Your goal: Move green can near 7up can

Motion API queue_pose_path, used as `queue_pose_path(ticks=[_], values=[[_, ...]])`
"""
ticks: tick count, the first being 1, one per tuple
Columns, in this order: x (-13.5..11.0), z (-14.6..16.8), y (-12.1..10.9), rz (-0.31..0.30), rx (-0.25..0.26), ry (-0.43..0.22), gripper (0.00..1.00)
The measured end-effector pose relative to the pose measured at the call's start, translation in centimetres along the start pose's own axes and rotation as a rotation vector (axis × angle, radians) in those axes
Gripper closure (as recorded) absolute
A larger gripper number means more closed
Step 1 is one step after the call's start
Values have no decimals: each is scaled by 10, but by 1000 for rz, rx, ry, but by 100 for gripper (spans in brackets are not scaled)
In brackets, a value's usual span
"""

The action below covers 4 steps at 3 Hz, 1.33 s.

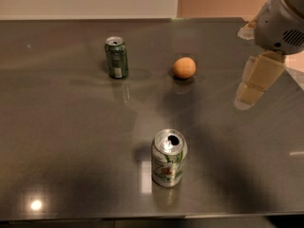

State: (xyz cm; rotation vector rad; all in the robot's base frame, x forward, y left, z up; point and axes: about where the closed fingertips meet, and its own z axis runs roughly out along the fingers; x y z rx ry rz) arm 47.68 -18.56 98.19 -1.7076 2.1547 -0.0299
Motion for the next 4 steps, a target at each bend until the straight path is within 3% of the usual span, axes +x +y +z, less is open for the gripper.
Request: queue_pose_path(ticks=[1,2,3,4], values=[[-14,6,-10,-9,-3,-32,0],[-51,25,-37,-47,-16,-127,0],[-61,29,-44,-56,-19,-152,0],[-101,53,-65,-69,-46,-201,0]])
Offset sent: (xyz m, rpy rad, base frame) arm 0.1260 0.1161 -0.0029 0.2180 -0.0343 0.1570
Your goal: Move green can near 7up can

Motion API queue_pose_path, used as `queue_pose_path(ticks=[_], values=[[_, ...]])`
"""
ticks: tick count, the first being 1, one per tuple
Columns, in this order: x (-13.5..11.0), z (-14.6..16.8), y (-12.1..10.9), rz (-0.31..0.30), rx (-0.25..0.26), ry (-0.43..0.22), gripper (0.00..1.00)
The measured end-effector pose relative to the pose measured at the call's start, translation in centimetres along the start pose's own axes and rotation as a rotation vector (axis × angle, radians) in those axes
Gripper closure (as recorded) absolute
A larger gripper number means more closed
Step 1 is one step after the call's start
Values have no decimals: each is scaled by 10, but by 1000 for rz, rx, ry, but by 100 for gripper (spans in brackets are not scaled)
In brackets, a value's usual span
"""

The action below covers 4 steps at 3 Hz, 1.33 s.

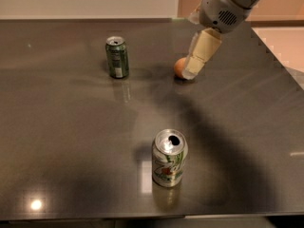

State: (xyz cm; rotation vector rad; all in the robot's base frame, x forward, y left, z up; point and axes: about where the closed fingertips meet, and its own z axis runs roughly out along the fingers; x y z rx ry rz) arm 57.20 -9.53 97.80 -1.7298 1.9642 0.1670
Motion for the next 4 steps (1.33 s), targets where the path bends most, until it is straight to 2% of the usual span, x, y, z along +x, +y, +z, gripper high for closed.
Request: queue_pose_path(ticks=[1,2,4], values=[[-27,28,-18,10,-6,-41,0],[-47,57,-37,48,4,-60,0],[-67,111,-70,136,15,-44,0]])
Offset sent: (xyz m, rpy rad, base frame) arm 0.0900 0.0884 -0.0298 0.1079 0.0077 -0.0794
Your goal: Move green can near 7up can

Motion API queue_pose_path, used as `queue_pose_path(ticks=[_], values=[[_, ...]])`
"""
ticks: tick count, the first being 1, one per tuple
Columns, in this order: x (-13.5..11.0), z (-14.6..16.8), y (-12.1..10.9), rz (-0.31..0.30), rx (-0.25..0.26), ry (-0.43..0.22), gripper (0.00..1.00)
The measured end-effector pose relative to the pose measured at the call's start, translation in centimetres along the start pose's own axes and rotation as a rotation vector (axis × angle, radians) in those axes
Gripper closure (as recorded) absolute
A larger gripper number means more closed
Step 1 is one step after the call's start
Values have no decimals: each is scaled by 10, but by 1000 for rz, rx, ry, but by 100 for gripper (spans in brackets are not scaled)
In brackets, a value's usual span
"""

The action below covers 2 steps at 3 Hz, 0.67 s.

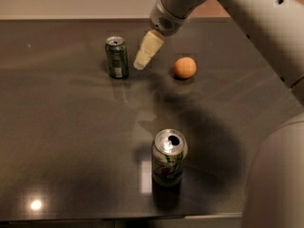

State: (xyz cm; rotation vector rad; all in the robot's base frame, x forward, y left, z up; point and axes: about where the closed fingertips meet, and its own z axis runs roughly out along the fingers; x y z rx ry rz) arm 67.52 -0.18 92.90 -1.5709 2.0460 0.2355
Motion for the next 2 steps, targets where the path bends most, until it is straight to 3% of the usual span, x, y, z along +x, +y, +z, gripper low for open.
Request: queue_pose_path(ticks=[2], values=[[-32,37,-6,30,-14,-33,0]])
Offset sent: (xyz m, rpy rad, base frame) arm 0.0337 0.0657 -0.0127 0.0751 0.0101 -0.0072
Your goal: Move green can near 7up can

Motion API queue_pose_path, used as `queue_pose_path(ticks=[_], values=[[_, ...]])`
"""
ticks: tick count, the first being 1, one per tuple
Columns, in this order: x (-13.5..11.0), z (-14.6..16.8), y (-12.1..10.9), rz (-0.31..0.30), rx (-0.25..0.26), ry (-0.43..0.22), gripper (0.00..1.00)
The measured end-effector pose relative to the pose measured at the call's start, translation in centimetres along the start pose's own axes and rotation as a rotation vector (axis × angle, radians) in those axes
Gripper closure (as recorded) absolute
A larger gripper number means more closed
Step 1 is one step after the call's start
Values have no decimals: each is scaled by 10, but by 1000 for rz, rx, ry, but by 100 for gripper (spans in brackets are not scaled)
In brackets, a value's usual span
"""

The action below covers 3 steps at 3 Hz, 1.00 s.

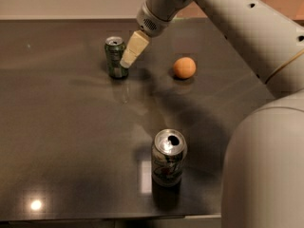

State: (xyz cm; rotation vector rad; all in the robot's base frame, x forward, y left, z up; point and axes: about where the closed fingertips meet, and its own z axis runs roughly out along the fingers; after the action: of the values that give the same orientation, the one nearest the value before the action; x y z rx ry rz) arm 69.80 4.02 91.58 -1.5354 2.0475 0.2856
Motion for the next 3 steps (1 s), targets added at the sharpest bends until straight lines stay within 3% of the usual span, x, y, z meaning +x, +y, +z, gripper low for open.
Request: queue_pose_path(ticks=[2,3], values=[[-27,29,-1,11,-12,-50,0],[-35,39,3,13,-30,-66,6]])
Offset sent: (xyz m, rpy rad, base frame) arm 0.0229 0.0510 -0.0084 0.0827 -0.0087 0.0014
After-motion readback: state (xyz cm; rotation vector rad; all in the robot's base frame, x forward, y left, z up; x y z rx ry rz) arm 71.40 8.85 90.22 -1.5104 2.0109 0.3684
